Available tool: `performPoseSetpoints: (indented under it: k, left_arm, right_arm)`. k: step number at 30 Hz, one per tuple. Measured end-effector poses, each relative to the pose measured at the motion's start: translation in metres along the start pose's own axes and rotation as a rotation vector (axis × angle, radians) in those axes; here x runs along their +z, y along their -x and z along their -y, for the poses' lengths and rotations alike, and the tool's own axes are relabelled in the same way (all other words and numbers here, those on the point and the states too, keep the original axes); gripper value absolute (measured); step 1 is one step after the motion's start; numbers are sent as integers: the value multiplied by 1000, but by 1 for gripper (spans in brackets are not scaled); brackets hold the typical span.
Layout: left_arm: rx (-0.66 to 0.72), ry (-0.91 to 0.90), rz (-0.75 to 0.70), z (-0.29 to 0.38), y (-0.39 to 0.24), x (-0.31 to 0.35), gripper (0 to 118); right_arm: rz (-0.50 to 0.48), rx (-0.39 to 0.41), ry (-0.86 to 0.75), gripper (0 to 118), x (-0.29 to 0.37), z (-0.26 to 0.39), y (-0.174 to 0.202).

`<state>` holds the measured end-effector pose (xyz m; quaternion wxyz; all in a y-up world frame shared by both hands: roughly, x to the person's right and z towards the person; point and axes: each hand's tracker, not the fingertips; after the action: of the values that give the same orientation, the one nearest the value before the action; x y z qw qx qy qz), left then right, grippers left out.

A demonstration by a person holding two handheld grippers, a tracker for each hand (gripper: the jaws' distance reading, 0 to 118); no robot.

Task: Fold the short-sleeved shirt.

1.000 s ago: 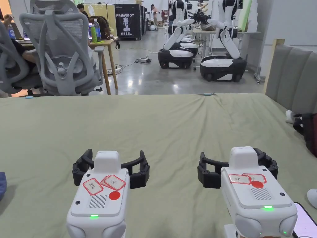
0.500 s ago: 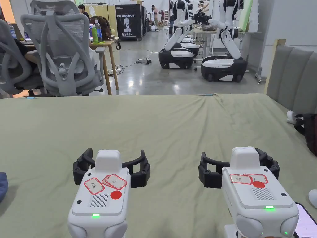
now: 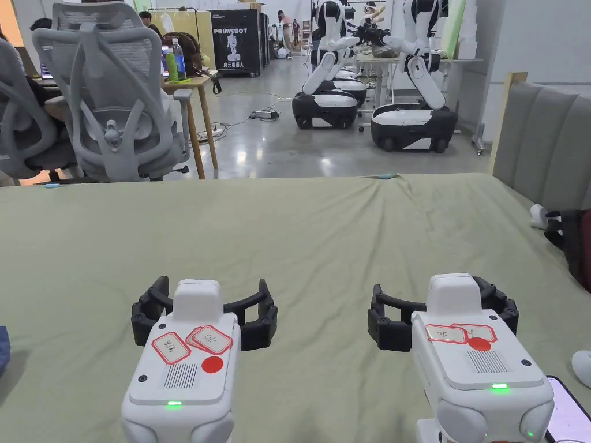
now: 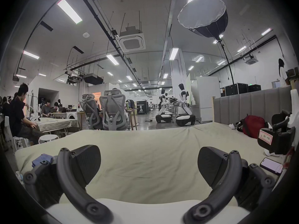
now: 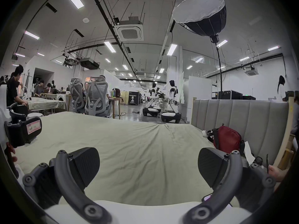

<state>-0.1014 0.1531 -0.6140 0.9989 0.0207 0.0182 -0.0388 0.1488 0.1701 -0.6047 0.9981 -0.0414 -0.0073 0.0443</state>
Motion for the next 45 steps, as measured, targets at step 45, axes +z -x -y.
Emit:
performPoseSetpoints:
  k: [45]
  left_arm:
    - [10, 36, -7, 12, 5, 4, 118]
  right_arm:
    - [-55, -147, 161, 118, -9, -19, 9]
